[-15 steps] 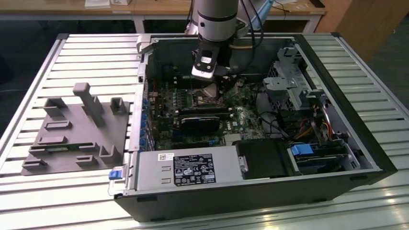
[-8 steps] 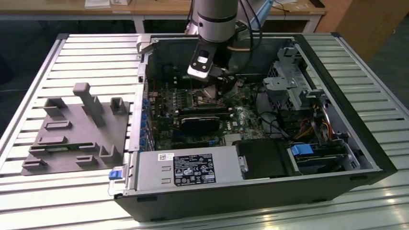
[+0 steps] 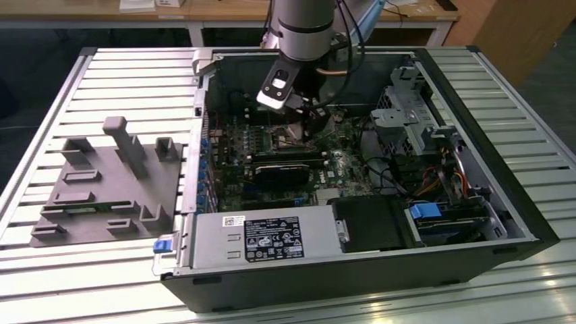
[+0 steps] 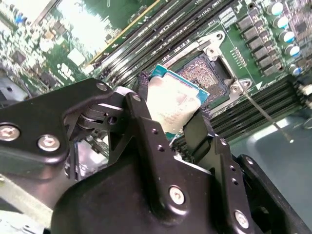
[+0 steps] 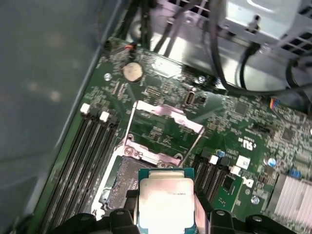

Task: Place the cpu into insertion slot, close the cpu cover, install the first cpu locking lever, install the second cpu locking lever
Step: 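Place the cpu into insertion slot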

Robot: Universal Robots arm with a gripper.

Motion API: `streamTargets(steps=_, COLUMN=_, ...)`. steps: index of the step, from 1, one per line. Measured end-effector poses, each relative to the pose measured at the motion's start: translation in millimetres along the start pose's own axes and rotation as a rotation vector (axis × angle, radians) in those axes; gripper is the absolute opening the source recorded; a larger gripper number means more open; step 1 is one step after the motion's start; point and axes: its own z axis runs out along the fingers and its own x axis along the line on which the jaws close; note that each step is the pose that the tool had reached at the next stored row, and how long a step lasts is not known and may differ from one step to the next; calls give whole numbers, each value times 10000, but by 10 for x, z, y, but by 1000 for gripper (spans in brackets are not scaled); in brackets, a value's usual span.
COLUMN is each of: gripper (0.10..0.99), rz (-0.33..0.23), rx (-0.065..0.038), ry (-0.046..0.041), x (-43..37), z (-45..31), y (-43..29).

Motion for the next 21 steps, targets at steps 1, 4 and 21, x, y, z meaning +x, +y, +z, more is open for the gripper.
streamTargets(steps=1, gripper=537, rz=180, rx=3, ry=-11, x=0, z=4, y=0)
streamTargets(steps=4, gripper=537, rz=724, rx=13, ry=-45, x=0, z=16, y=-1)
streamTargets(steps=21, gripper=537, rz=2092, rx=71, ry=-265, x=68, z=70, y=20)
